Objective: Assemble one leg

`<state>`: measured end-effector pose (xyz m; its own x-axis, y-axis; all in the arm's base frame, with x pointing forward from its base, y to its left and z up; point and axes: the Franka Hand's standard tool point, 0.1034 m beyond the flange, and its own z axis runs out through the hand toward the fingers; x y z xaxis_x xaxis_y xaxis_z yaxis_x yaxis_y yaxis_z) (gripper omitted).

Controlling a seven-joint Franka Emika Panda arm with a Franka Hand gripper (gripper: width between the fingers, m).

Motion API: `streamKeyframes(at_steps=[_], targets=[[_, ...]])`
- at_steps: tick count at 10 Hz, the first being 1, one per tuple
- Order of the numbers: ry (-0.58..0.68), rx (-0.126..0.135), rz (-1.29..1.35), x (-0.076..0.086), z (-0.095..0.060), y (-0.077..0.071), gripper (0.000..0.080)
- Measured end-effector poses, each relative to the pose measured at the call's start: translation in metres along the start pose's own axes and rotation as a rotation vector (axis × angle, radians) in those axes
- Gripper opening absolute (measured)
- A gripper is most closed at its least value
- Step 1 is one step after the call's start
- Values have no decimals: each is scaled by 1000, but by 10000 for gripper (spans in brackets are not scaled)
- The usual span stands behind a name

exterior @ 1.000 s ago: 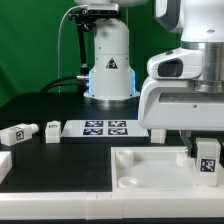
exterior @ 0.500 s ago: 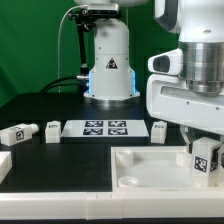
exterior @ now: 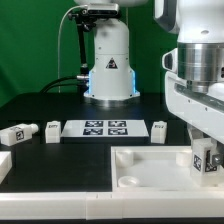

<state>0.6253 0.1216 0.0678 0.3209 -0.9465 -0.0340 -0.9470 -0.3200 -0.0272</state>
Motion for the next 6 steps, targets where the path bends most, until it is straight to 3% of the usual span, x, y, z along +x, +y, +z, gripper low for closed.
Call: streamKeyframes(at_steps=[1,2,3,6], targets=[[-1,0,-23,0,0,0,474],[-1,0,-32,0,0,0,474],[0,0,-127,0,0,0,589],[4,-3,-546,0,0,0,646]])
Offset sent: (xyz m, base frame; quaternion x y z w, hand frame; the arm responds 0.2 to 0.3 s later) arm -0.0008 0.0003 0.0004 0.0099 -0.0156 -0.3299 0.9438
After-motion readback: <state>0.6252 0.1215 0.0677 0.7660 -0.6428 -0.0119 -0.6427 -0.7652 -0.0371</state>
